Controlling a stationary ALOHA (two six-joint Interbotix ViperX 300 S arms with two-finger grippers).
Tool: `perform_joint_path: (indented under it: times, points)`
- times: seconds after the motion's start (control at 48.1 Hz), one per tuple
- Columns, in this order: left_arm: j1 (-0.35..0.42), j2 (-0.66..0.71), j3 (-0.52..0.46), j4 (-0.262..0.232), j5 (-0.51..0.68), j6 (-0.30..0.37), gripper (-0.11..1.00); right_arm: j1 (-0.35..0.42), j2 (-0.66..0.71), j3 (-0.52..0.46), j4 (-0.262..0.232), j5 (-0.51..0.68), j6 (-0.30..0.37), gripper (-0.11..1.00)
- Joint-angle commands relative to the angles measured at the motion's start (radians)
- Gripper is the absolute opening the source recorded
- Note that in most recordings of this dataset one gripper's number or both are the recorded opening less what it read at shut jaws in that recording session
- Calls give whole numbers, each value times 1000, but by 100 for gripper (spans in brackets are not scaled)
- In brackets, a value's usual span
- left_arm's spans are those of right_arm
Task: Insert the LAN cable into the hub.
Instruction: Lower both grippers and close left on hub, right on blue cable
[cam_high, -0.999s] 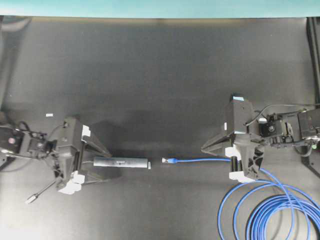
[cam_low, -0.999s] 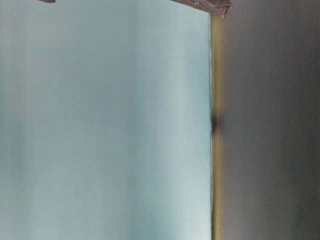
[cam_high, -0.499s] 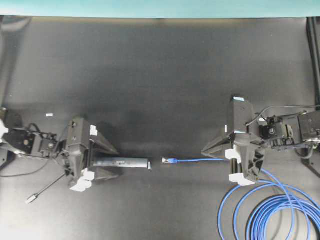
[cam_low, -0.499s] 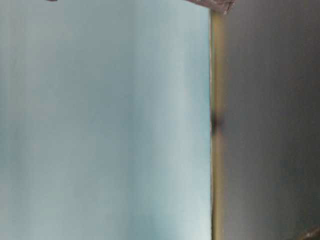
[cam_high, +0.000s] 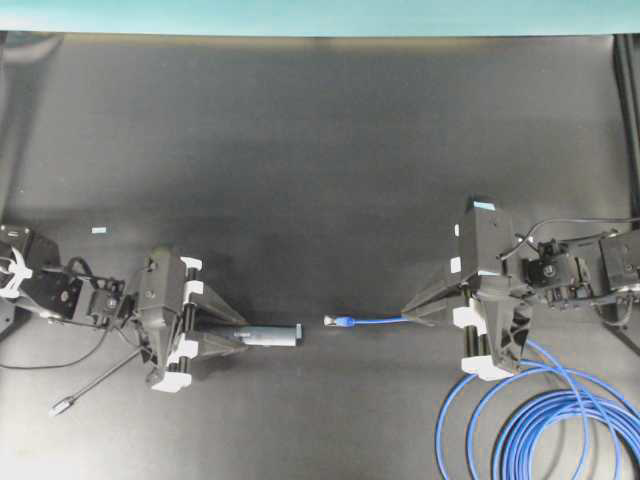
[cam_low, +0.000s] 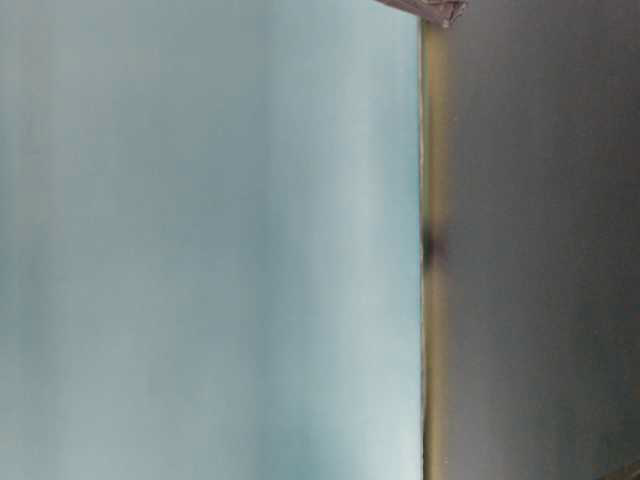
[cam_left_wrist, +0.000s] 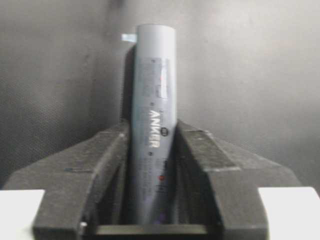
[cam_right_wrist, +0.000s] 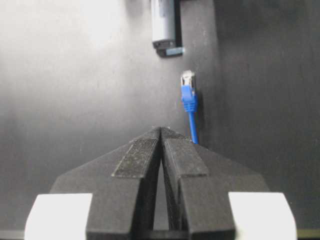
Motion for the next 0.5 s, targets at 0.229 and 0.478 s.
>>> perform_joint_path:
  times: [0.229,0.478]
  points:
    - [35,-249,-117,5,586,3,29,0,49,2,0,-21,6,10]
    - [40,-414,-287,5,1045,63,29,-2,132,-2,-2,-63,5,55]
